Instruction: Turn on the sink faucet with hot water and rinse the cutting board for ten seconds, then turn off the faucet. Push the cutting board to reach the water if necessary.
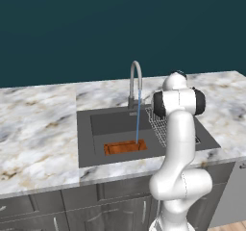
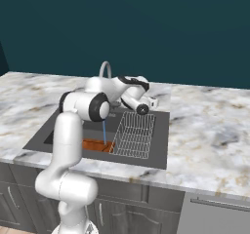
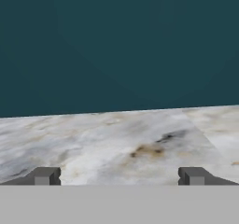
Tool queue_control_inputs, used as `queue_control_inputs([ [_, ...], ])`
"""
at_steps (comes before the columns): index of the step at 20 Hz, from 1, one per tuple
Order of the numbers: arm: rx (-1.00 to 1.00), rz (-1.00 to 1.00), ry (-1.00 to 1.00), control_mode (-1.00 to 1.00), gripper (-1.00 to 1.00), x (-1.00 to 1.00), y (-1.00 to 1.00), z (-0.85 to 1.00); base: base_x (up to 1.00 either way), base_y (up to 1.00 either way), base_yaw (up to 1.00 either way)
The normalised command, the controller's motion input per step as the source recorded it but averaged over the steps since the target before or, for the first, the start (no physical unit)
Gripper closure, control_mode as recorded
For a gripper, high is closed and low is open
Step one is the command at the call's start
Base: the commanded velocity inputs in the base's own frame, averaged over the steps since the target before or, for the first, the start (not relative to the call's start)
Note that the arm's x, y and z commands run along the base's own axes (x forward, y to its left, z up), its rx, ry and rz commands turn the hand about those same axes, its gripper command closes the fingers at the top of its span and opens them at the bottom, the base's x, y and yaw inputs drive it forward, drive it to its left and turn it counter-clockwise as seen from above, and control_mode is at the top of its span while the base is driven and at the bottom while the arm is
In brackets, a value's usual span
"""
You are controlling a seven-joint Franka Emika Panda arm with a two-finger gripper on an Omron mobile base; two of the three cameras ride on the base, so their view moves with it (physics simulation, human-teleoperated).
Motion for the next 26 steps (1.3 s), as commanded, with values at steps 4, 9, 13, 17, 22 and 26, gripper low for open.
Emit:
queue_control_inputs([
  [4,0.0,0.0,0.0,-1.0,-1.0,0.0,0.0,-0.18,0.0,0.0,0.0],
  [9,0.0,0.0,0.0,-1.0,-1.0,0.0,0.0,-0.16,0.0,0.0,0.0],
  [13,0.0,0.0,0.0,-1.0,-1.0,0.0,0.0,-0.17,0.0,0.0,0.0],
  [17,0.0,0.0,0.0,-1.0,-1.0,0.0,0.0,-0.14,0.0,0.0,0.0],
  [22,0.0,0.0,0.0,-1.0,-1.0,0.0,0.0,-0.15,0.0,0.0,0.0],
  [26,0.0,0.0,0.0,-1.0,-1.0,0.0,0.01,-0.03,0.0,0.0,0.0],
])
